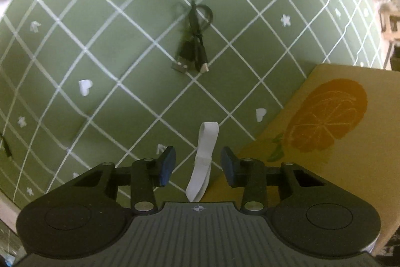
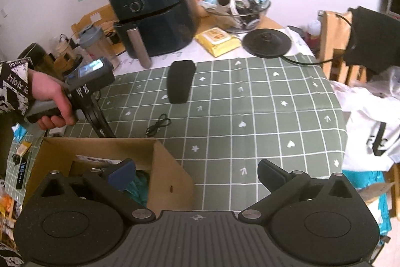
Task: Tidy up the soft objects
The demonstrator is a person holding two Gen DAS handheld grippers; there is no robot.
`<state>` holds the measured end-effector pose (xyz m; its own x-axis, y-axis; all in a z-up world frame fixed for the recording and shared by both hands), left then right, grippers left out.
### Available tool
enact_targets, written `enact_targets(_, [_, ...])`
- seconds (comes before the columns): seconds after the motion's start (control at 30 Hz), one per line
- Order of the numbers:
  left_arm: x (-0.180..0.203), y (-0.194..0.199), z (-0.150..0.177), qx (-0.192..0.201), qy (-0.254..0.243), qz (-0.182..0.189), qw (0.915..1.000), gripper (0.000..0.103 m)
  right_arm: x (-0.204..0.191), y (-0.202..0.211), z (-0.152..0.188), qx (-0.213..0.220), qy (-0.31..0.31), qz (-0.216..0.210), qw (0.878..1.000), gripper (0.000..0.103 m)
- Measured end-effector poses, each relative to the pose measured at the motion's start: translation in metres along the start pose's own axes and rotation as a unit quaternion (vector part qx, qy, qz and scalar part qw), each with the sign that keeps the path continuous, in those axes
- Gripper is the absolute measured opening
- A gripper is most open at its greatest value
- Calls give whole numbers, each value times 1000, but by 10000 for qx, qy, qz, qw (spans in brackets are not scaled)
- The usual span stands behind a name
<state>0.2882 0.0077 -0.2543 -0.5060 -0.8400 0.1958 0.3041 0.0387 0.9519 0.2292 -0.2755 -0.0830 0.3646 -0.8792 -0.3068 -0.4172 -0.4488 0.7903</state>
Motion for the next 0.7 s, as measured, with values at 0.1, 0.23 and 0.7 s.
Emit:
enact_targets(0.1, [3, -13, -6, -147, -127, -76, 9998, 35, 6, 3, 2, 17, -131, 83, 9999, 103])
enact_targets(0.23, [9, -13, -12, -139, -270, -252, 9992, 22, 12, 8, 4, 64, -230, 157, 9996, 103])
enact_targets(0.7, [26, -3, 2, 307, -328, -803, 9958, 5, 7, 8, 2, 106, -205, 160, 9996, 103])
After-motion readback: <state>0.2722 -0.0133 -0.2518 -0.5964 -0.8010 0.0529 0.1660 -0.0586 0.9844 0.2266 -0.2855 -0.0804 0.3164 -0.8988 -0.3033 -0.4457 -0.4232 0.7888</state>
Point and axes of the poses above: each gripper's, at about its wrist camera, not at the fingertips, and y roughly against the way its jaws point, x to its right, z to its underside, the point moved 4 cm from there along -y, roughly the way its jaws point, and after that the axes turned 5 degrees about -y, right-handed, at the moved point
